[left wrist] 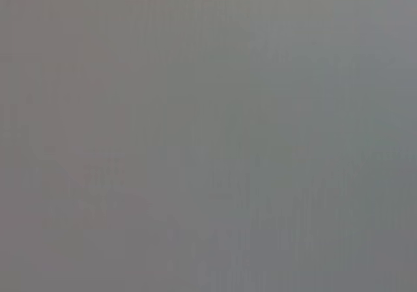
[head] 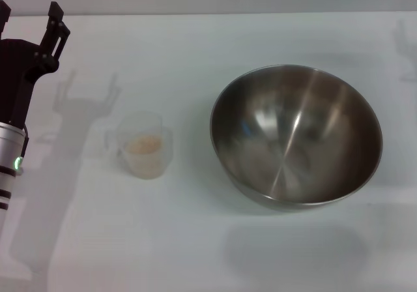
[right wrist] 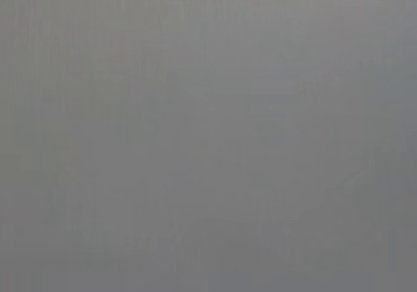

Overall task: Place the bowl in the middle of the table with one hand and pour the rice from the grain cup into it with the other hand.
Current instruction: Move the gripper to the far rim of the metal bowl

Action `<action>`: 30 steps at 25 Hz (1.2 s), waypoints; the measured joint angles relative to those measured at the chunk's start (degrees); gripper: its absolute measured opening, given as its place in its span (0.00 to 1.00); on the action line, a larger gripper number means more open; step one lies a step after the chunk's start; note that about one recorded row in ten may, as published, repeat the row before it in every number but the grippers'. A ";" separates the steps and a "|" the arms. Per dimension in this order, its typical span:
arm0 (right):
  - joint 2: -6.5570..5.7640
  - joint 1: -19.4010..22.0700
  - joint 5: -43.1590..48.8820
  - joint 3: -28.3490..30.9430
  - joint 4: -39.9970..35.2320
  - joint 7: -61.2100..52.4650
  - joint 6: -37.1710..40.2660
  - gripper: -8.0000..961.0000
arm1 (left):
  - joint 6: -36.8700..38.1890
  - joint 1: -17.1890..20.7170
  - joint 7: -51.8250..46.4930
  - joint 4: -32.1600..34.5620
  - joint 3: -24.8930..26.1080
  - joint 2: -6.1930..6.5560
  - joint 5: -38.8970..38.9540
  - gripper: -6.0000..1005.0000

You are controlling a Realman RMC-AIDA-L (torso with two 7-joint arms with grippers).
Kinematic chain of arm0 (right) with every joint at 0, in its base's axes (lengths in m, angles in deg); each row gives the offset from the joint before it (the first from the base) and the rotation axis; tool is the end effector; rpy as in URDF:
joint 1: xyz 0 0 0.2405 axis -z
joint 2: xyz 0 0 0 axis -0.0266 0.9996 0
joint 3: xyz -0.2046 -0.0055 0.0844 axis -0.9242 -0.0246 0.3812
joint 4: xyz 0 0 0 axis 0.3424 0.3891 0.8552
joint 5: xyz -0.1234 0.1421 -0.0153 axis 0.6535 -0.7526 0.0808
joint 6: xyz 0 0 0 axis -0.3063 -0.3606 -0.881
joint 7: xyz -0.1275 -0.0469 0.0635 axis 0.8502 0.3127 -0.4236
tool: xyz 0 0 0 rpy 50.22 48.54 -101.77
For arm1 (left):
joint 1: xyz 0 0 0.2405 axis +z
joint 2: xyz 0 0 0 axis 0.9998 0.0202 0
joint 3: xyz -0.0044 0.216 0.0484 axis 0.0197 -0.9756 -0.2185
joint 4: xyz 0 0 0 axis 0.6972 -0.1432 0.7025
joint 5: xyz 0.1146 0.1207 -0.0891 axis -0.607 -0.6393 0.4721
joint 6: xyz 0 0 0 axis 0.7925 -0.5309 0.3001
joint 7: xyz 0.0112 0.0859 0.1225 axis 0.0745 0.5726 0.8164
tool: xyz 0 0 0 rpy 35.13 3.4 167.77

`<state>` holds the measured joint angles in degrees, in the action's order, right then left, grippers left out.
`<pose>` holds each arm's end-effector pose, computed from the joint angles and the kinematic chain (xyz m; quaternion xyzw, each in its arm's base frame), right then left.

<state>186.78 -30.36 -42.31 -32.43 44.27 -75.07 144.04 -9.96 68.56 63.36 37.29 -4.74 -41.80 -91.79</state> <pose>0.2554 0.3592 0.0830 -0.5524 0.1997 0.3910 0.7086 -0.2347 0.2961 0.0140 -0.6530 -0.1705 -0.4106 0.6131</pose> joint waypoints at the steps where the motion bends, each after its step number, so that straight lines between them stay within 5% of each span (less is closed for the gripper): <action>1: 0.00 0.05 0.00 0.01 0.01 0.01 0.00 0.78 | -0.03 0.00 0.00 0.00 0.00 0.00 0.00 0.84; 30: -0.02 0.60 2.35 -0.18 -0.36 7.68 2.02 0.77 | 0.11 -0.05 0.00 -0.10 0.00 0.00 0.00 0.83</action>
<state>186.75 -29.76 -39.96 -32.60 43.91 -67.39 146.07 -9.85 68.51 63.36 37.19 -4.74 -41.80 -91.79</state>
